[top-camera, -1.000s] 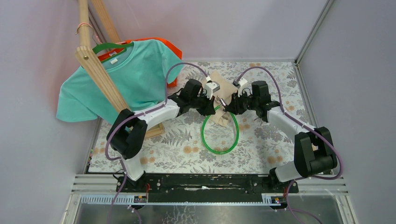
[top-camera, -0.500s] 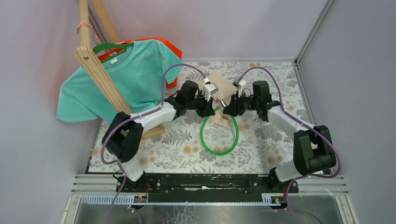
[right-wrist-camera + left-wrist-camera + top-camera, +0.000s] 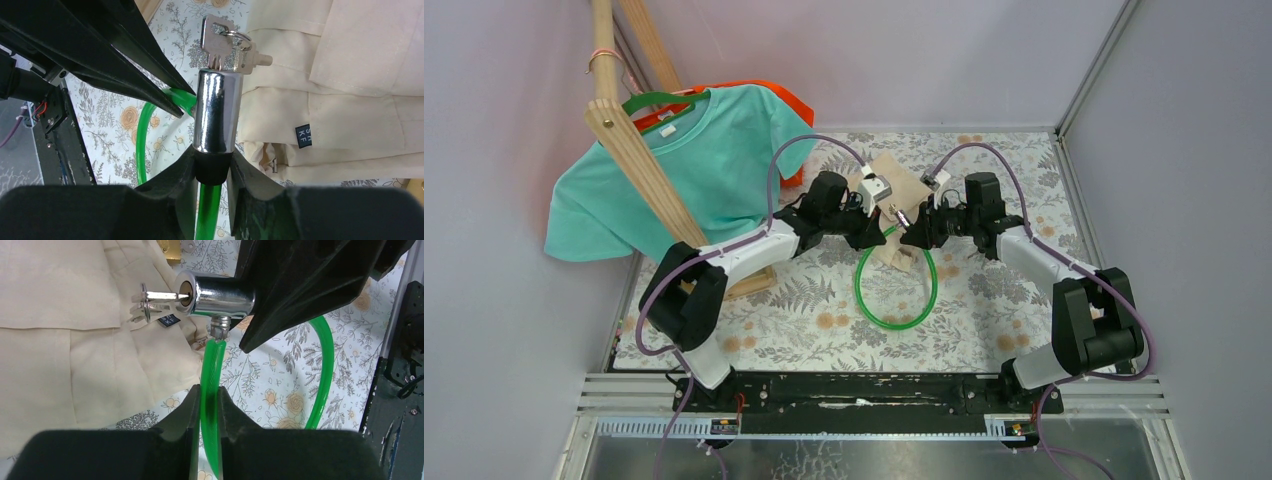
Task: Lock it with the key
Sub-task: Lock the lock.
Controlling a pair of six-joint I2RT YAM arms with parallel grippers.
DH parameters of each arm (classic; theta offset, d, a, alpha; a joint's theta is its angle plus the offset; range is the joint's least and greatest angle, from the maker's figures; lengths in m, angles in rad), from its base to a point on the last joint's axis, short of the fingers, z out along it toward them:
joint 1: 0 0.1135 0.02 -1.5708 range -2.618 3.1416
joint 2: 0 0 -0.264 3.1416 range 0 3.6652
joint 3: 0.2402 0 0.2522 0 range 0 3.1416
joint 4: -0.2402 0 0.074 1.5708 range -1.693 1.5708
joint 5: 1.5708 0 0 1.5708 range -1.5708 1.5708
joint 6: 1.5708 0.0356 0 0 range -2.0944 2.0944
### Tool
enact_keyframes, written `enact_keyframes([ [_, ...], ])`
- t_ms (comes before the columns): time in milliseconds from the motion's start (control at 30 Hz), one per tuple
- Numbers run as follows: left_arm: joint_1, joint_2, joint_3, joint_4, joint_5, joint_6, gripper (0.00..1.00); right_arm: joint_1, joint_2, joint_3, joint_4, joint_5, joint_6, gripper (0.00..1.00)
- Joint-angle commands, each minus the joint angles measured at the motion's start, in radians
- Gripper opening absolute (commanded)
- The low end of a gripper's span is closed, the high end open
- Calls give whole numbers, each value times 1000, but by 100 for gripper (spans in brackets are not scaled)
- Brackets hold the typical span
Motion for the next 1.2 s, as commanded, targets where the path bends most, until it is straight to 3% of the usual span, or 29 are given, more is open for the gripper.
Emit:
enact_keyframes([
  [0,-5,-28,75,117,40,68,7,31,-43,57,-5,-102,-69,0],
  [167,9,-57,106,58,84,153,13,52,-92,108,-39,-81,-239,0],
  [333,32,-78,166,-29,131,239,19,54,-109,221,-182,-69,-426,0],
  [533,32,-92,170,-71,213,306,23,72,-173,171,-172,-24,-550,0],
  [667,32,-102,111,7,220,273,23,76,-208,116,-148,-31,-572,0],
  [767,33,-117,69,54,223,246,20,83,-235,80,-150,-31,-590,0],
  [1000,31,-135,9,114,236,202,3,124,-274,-46,-110,-27,-585,0],
  [1167,30,-142,22,116,216,215,0,135,-285,-98,-25,-30,-538,0],
])
